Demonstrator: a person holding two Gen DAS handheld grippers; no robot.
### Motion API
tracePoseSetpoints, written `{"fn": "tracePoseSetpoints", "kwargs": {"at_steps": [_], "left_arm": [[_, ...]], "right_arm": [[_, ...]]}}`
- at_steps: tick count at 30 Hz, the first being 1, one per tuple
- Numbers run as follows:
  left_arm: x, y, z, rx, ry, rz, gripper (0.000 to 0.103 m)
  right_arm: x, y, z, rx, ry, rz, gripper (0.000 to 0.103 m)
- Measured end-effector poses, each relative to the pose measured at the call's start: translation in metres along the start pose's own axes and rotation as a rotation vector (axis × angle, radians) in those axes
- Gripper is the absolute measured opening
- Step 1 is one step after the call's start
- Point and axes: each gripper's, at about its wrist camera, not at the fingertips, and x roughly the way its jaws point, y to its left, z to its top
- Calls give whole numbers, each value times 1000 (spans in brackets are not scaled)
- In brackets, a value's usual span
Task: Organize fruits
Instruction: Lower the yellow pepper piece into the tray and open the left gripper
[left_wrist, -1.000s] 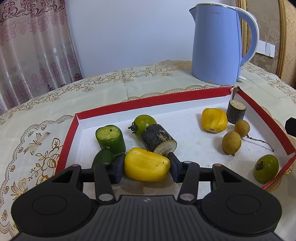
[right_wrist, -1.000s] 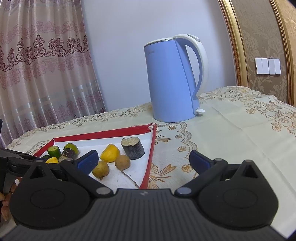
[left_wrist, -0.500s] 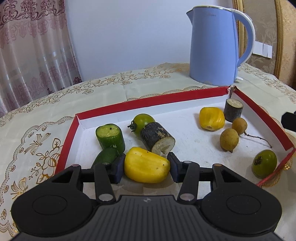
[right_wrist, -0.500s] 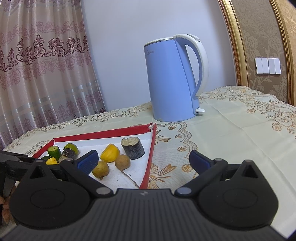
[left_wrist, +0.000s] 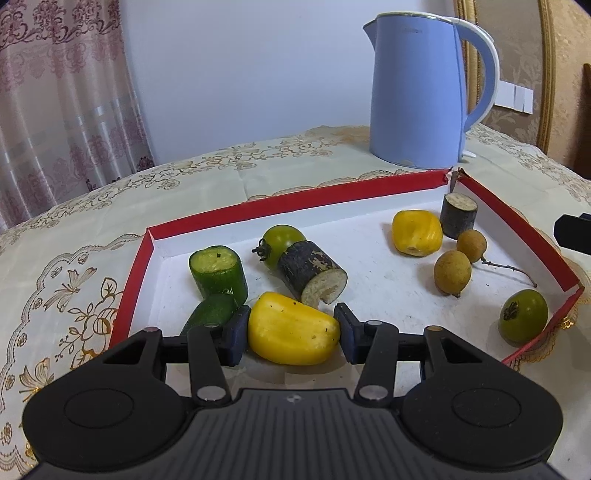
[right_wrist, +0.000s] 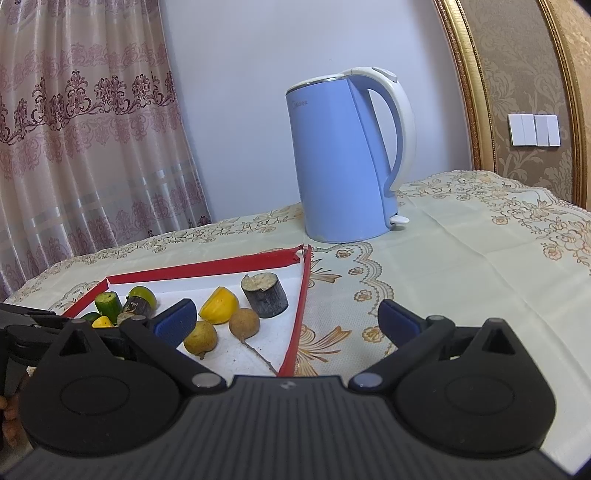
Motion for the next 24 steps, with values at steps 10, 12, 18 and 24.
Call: {"fn": "tracePoseSetpoints", "kwargs": {"at_steps": [10, 12, 18, 24], "left_arm": [[2, -8, 3, 32, -9, 13, 58], [2, -8, 3, 37, -11, 12, 58], [-1, -6, 2, 49, -27, 23, 74], [-1, -6, 0, 59, -24, 44, 84]], "right_arm": [[0, -2, 0, 9, 7, 10, 103], [0, -3, 0, 10, 8, 10, 103], [1, -4, 1, 18, 13, 10, 103], [2, -4, 1, 22, 18, 10, 103]]}}
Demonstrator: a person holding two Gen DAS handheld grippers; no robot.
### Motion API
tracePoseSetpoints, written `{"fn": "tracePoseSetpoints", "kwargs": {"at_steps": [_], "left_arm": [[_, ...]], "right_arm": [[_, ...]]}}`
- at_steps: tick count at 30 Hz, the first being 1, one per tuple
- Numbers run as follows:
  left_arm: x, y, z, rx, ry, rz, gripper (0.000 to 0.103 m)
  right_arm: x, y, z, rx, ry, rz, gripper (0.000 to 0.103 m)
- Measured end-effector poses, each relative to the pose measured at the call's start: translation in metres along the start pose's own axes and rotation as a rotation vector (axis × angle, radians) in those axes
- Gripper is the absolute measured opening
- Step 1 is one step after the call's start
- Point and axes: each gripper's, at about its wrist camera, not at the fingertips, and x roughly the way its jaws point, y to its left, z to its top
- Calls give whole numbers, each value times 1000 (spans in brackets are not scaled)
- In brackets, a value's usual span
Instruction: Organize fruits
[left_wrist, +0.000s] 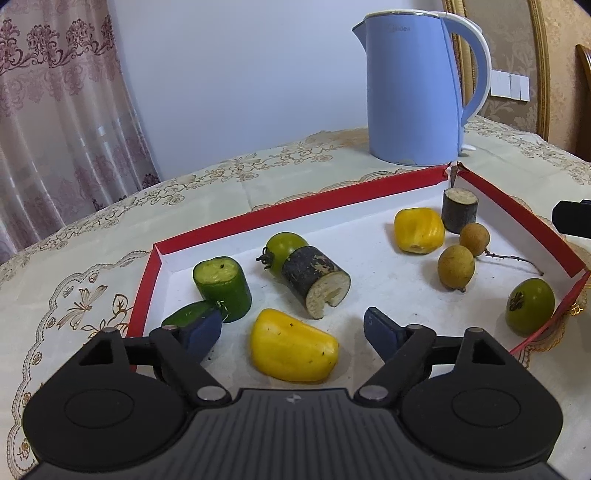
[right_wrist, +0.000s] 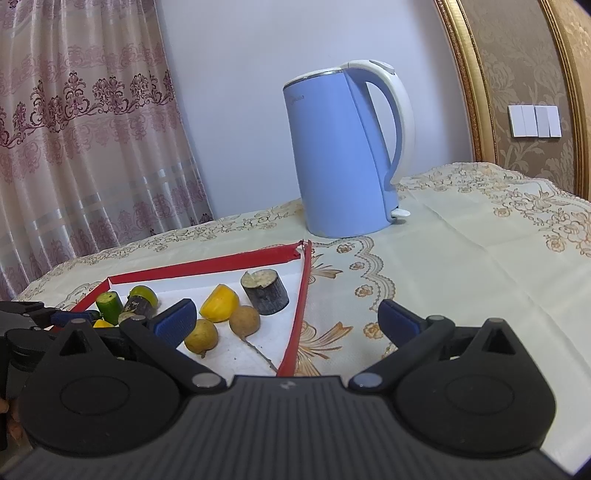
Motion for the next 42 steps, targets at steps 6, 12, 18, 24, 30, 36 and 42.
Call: {"fn": "tracePoseSetpoints", "kwargs": {"at_steps": [6, 12, 18, 24, 30, 36, 42], "left_arm": [[-4, 1, 0, 5, 1, 19, 87], [-21, 5, 2, -20, -29, 33, 100], [-49, 16, 6, -83, -61, 66, 101], [-92, 48, 8, -231, -183, 108, 103], [-137, 76, -2, -306, -308, 219, 103], [-146, 87, -23, -272, -267, 274, 103], [-151, 89, -48, -299, -254, 298, 103]], "right_arm": [[2, -3, 0, 20, 11, 1, 103], [4, -6, 0, 40, 21, 2, 103], [6, -8, 0, 54, 31, -2, 103], [7, -9, 0, 66, 36, -11, 103], [8, -10, 0, 69, 40, -29, 103], [9, -10, 0, 73, 47, -39, 103], [10, -12, -1, 83, 51, -44, 103]]}}
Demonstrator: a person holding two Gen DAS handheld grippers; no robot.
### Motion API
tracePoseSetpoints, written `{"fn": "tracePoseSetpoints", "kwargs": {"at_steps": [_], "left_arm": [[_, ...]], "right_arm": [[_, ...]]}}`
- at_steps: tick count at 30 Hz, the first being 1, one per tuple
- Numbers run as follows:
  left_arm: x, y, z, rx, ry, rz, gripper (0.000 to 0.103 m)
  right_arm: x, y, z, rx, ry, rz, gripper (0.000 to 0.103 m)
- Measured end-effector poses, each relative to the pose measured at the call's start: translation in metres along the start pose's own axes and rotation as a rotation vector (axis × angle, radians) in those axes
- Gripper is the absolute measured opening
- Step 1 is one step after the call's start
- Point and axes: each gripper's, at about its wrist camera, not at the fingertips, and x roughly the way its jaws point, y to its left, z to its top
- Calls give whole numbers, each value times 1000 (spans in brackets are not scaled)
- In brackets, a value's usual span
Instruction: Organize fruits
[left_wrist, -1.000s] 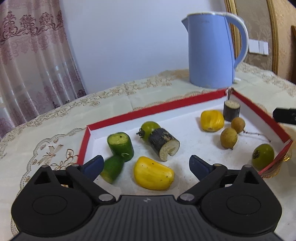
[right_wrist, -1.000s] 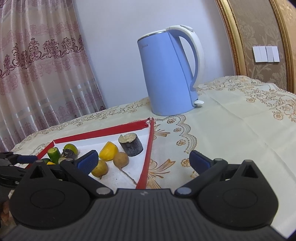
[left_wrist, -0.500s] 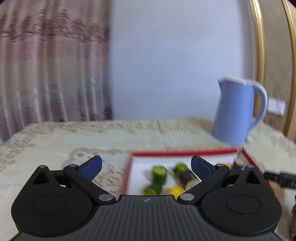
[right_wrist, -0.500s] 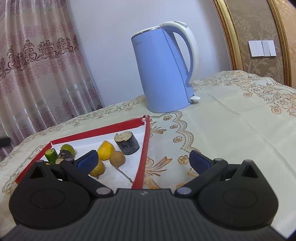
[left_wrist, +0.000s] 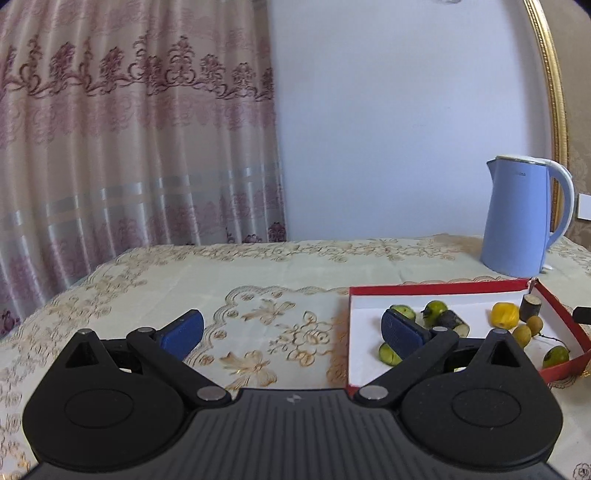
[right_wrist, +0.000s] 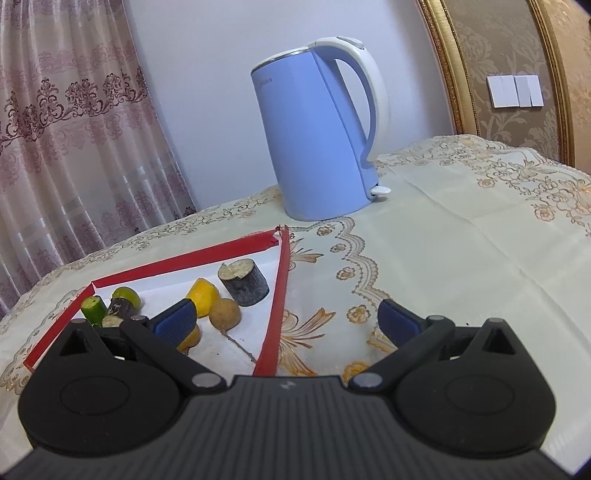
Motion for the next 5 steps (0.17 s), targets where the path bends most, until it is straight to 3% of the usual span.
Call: {"fn": "tracePoseSetpoints", "kwargs": {"at_steps": [5], "left_arm": [[-2, 11, -4, -20, 24, 10, 103]], "right_arm": [[-2, 1, 0, 3, -12, -8, 103]]}}
